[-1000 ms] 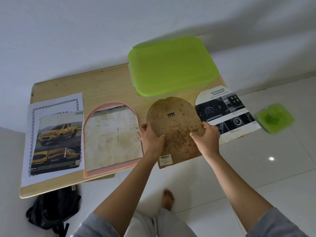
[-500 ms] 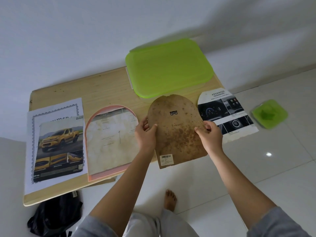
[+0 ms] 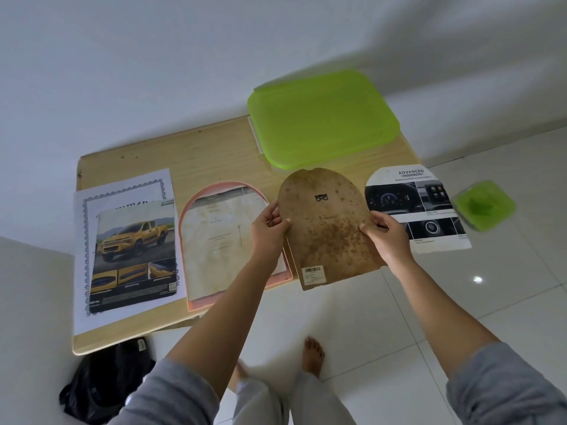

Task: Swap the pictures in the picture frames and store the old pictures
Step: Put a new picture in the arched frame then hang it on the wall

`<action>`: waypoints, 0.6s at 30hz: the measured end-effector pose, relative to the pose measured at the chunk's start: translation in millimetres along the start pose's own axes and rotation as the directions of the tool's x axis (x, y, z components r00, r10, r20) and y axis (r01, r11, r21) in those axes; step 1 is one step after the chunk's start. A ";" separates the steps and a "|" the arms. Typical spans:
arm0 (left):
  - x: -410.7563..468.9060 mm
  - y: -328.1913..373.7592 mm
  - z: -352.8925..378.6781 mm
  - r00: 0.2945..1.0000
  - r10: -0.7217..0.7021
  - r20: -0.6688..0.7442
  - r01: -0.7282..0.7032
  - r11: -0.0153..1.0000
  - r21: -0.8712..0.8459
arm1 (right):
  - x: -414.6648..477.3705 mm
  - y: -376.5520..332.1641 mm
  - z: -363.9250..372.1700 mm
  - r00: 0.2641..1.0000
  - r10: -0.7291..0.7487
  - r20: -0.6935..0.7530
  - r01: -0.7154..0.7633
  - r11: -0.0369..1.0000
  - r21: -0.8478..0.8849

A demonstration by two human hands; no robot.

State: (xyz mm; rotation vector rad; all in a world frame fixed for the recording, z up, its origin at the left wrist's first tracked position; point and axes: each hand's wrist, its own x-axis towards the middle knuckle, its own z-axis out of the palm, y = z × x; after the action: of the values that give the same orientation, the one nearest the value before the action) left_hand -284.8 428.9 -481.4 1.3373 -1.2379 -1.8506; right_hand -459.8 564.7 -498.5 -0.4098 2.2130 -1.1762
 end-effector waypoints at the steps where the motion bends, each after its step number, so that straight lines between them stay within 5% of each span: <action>1: -0.8 -0.4 -0.8 1.000 -0.003 0.007 0.003 1.000 0.001 | 0.4 -0.3 -0.7 1.000 0.004 0.005 -0.004 1.000 0.010; 18: -23.7 4.2 -83.9 0.995 0.036 -0.090 -0.033 0.999 0.037 | -59.9 -21.4 53.0 0.998 -0.050 0.033 0.047 0.993 0.106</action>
State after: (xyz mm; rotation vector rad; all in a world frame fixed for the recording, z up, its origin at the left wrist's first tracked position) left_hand -198.8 416.1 -474.6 1.3945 -1.2446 -1.7316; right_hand -380.0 549.6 -482.3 -0.4393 2.1105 -1.2954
